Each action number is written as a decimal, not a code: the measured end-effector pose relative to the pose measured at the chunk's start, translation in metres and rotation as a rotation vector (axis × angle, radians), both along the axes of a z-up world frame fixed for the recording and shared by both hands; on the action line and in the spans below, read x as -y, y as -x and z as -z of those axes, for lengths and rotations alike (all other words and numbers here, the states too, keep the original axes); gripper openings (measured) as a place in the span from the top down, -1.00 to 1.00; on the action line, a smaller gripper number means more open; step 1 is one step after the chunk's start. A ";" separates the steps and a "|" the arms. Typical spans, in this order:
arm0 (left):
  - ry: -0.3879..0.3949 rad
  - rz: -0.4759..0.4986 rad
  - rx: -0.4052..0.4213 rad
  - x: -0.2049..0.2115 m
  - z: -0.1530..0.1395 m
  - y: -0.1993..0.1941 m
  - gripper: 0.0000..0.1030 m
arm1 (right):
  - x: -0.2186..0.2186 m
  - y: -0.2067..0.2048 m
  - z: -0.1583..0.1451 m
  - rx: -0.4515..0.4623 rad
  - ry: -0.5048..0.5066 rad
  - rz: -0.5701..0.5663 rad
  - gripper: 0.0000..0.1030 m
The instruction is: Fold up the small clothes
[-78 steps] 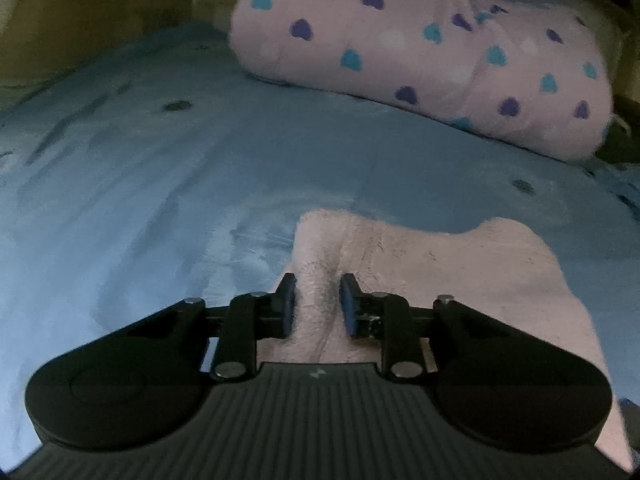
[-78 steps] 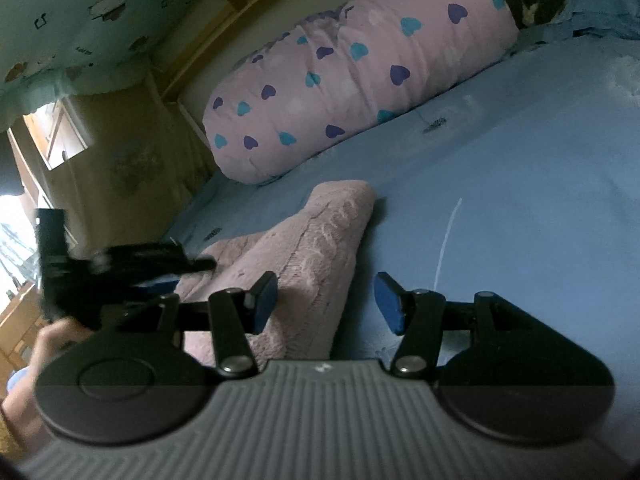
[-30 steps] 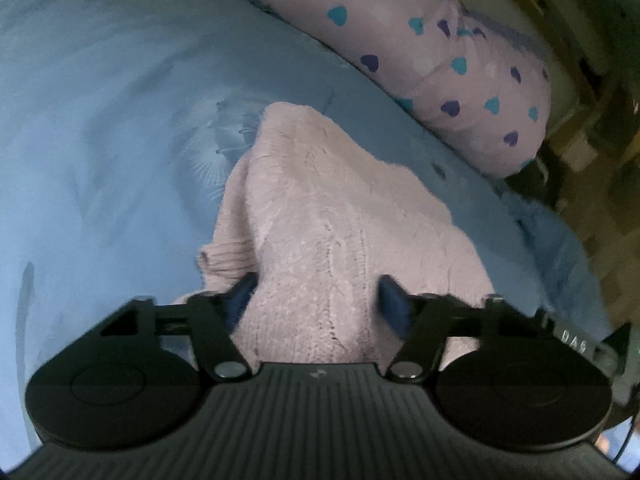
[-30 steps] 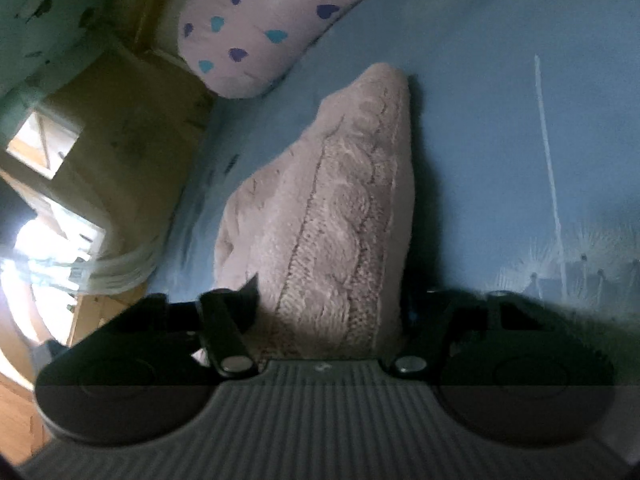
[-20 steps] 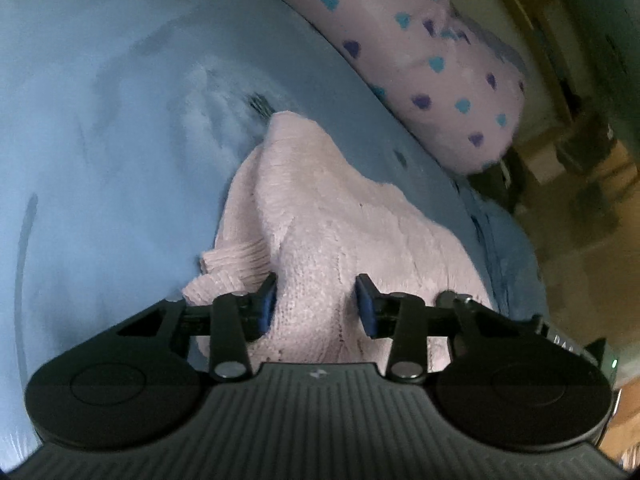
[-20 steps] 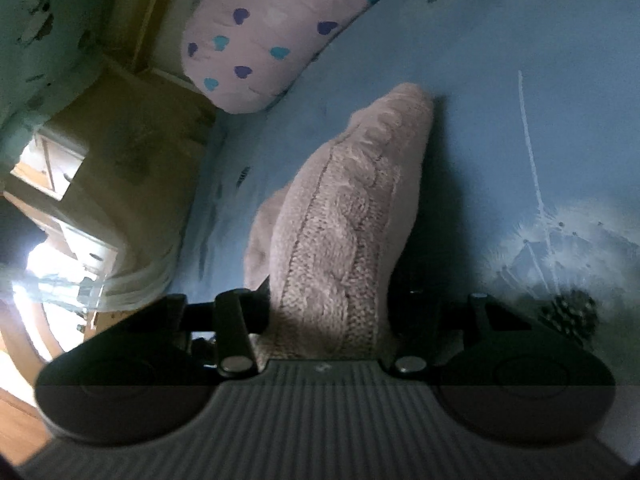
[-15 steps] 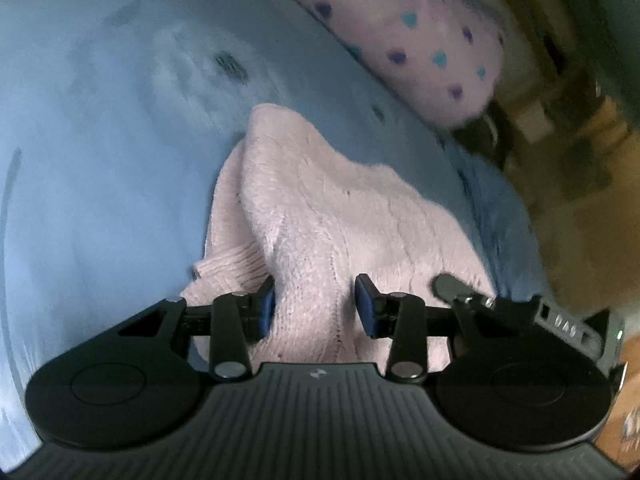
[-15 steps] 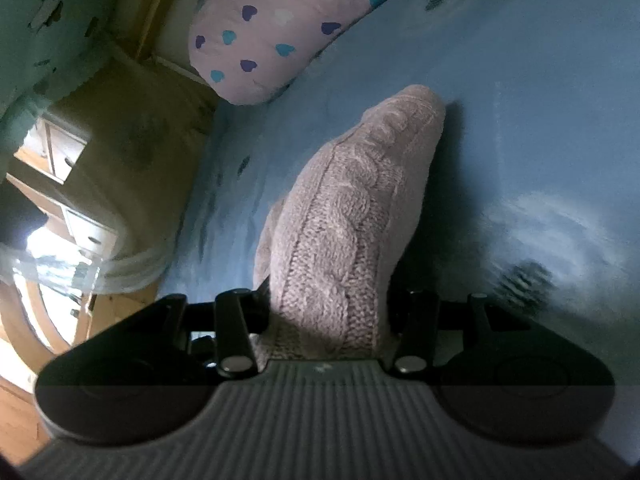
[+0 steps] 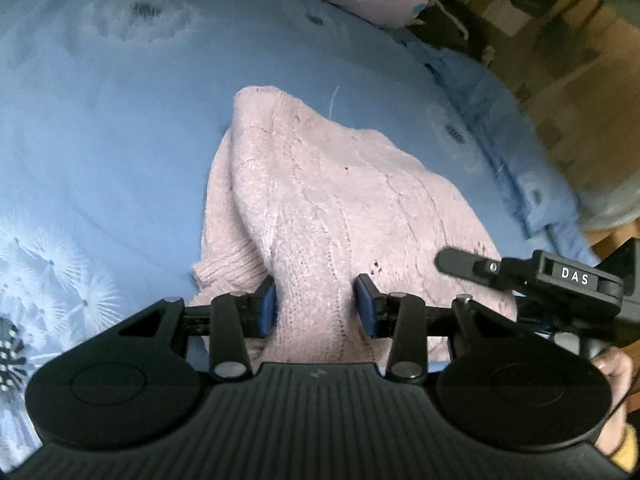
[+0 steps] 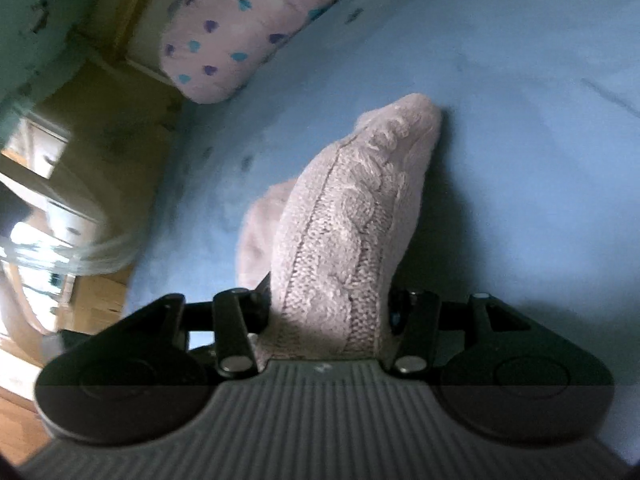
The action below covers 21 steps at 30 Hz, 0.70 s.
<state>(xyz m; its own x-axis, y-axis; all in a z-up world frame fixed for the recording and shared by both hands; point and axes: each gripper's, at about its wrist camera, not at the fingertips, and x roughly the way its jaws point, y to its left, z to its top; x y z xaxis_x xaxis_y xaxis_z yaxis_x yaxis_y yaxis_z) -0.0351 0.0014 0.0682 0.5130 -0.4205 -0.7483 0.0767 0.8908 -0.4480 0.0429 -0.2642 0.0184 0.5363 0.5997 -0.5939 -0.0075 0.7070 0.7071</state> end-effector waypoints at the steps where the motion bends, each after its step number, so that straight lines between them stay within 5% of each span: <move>1: -0.027 0.001 0.010 0.003 -0.002 0.003 0.09 | 0.002 0.003 0.005 -0.009 0.017 0.006 -0.08; 6: -0.106 -0.002 0.050 0.009 -0.015 0.018 0.07 | 0.007 0.021 0.016 0.022 0.079 0.034 -0.12; 11: -0.276 0.034 0.094 0.012 -0.013 0.029 -0.11 | 0.008 0.058 -0.002 0.164 0.181 0.098 -0.11; 14: -0.313 0.028 0.102 0.010 -0.003 0.030 -0.21 | 0.001 0.079 -0.009 0.266 0.263 0.123 -0.09; 17: -0.348 0.009 0.123 0.012 0.000 0.031 -0.40 | -0.005 0.083 0.003 0.271 0.335 0.101 -0.09; 21: -0.365 -0.020 0.149 0.016 -0.004 0.041 -0.41 | -0.005 0.083 0.025 0.247 0.357 0.090 -0.09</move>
